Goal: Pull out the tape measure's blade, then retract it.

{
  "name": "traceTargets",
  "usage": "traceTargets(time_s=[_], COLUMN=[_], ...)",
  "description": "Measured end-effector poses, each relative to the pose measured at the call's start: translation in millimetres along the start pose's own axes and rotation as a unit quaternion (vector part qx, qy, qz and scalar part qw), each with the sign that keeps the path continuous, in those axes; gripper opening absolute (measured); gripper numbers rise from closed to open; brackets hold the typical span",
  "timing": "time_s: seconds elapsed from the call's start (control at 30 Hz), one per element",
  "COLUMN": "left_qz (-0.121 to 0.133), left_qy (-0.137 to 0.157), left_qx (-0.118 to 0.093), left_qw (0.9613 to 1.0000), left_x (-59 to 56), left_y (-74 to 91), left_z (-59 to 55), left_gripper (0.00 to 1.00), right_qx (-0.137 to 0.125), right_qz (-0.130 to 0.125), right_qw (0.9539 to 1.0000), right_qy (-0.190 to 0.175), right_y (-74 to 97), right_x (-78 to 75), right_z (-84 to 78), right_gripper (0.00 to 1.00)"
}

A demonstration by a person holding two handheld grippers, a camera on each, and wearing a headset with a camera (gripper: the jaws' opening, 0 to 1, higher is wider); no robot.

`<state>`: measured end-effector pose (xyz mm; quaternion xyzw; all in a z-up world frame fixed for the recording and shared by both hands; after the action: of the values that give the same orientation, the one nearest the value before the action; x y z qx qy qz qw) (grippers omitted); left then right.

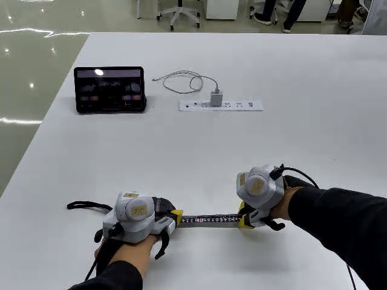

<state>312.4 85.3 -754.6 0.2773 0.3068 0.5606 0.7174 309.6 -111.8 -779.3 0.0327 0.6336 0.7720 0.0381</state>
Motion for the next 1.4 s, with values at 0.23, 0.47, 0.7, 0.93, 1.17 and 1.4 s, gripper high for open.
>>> traceTargets(time_s=[0.23,0.47,0.7,0.93,1.17,1.4], left_qz=[0.000,0.000,-0.001,-0.001,-0.001,0.000], left_qy=[0.000,0.000,0.000,0.000,0.000,0.000], left_qx=[0.000,0.000,0.000,0.000,0.000,0.000], left_qw=[1.0000,1.0000,1.0000,1.0000,1.0000,1.0000], left_x=[0.2,-0.2,-0.1,-0.1,0.1,0.2], left_y=[-0.6,-0.1,-0.2,-0.1,-0.2,-0.1], left_z=[-0.1,-0.1,-0.1,0.0,0.0,-0.2], left_gripper=[0.63,0.63,0.63,0.63,0.63,0.63], right_qx=[-0.003,-0.006,-0.010,-0.012,-0.018,-0.019], right_qz=[0.000,0.001,0.003,0.003,0.003,0.004], right_qw=[1.0000,1.0000,0.9999,0.9999,0.9998,0.9998], right_qy=[0.000,0.000,-0.001,0.003,0.002,0.005], right_y=[-1.0,-3.1,-4.0,-4.8,-6.0,-7.5], right_x=[0.8,1.8,2.5,3.0,4.0,5.0], right_z=[5.0,10.1,14.6,19.8,24.5,29.9], right_gripper=[0.11,0.11,0.11,0.11,0.11,0.11])
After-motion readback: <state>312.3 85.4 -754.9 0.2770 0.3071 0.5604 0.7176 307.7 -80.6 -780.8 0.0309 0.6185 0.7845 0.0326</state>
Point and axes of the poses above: the centre of the closed fingertips' face, and the gripper's own axes: y roughly backward along the fingers, x roughly to its left, z roughly out of its top, the point moved 2 cm from there along y, roughly backward along the fingers, and after that the axes turned 11 degrees about x, right-handed, at the moved point
